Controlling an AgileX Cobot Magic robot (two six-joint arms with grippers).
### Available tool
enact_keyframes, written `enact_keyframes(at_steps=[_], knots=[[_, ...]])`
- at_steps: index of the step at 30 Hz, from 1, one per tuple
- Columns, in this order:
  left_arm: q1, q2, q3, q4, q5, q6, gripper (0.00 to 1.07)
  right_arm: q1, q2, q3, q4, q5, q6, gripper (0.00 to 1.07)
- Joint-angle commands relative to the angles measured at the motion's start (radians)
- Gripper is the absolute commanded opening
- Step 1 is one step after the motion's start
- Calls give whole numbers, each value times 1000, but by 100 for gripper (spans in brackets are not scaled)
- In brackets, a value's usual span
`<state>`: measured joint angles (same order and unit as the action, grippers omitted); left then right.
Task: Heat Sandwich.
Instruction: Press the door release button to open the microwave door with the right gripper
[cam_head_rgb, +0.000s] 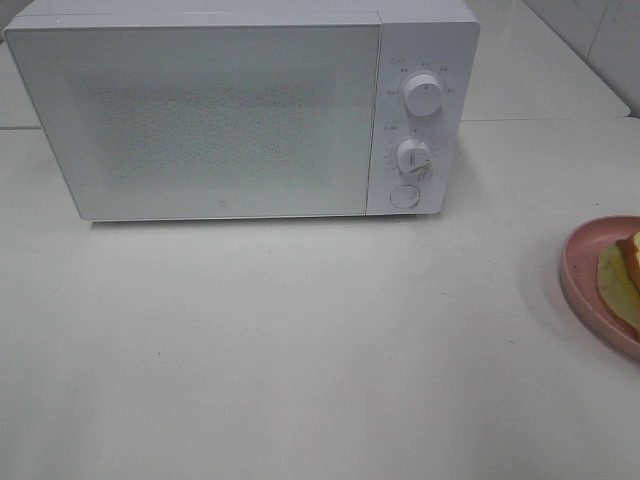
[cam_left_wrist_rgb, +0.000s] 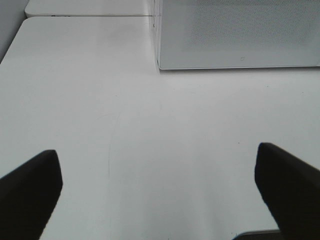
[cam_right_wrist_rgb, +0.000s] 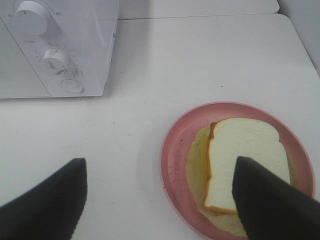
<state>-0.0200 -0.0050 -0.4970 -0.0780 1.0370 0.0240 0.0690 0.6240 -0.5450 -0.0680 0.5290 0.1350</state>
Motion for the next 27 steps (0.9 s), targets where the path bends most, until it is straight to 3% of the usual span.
enact_keyframes(at_steps=[1, 19, 27], knots=[[-8, -26, 4, -3, -10, 1, 101, 2, 61, -2, 0, -60, -2, 76], [-8, -26, 4, -3, -10, 1, 101, 2, 284, -2, 2, -301, 0, 76], [-8, -26, 4, -3, -10, 1, 101, 2, 389, 50, 2, -542, 0, 76]])
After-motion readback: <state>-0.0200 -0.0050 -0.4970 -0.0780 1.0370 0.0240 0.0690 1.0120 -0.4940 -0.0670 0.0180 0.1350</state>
